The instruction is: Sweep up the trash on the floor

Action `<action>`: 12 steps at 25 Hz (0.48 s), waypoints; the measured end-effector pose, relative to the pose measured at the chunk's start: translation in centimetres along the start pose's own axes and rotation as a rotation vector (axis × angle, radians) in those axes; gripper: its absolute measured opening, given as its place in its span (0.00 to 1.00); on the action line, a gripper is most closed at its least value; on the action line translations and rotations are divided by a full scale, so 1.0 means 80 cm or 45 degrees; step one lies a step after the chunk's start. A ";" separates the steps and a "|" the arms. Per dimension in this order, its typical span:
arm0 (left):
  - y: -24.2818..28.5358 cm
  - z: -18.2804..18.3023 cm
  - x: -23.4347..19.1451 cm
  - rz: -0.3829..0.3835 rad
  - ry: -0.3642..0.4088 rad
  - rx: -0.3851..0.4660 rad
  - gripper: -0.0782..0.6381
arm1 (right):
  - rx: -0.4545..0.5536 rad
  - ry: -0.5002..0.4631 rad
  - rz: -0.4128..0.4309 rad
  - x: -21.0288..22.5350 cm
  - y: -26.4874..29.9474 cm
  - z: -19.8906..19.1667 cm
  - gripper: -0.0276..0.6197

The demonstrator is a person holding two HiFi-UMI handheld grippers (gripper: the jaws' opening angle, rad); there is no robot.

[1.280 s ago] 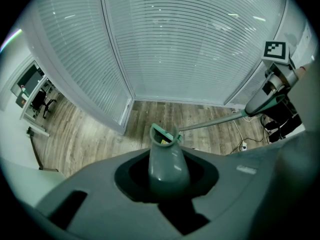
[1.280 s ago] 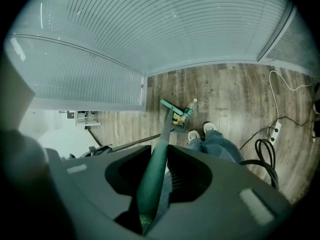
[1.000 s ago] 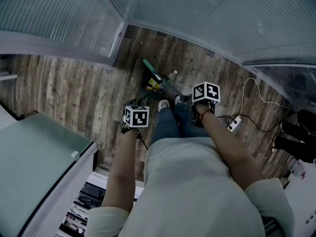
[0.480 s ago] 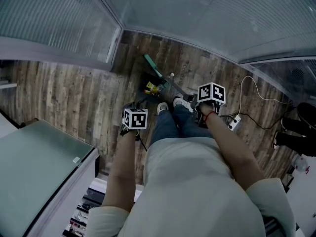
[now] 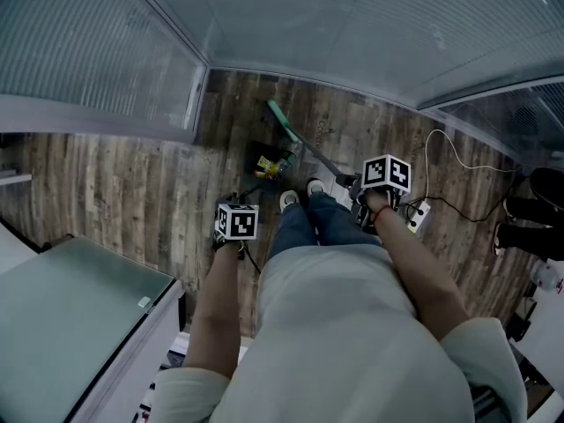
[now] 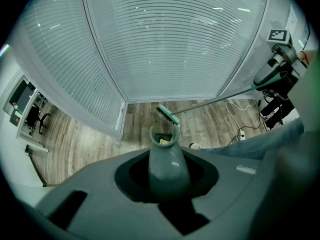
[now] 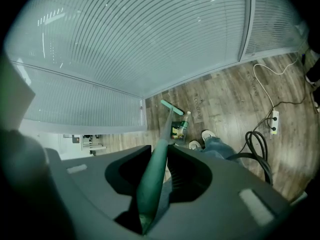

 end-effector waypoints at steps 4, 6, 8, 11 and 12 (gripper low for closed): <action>0.002 0.002 -0.001 -0.007 0.011 -0.006 0.24 | 0.031 0.008 -0.032 0.014 -0.009 0.004 0.21; 0.002 0.002 0.000 -0.007 0.014 -0.007 0.24 | 0.048 0.015 -0.051 0.022 -0.013 0.004 0.21; 0.002 0.002 0.001 -0.005 0.016 -0.007 0.24 | 0.065 0.036 -0.060 0.030 -0.017 0.004 0.21; 0.002 0.003 0.001 -0.001 0.019 -0.008 0.24 | 0.088 0.084 -0.068 0.044 -0.020 0.004 0.21; 0.002 0.003 0.001 -0.001 0.019 -0.008 0.24 | 0.094 0.101 -0.071 0.049 -0.021 0.004 0.21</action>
Point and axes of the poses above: the fingertips, and each gripper's own axes: y forward along the fingers, x to its right, z out of its top, the point moved 3 cm from there along -y, backward along the fingers, and after that the axes turned 9 degrees about -y, right-handed, at the moved point
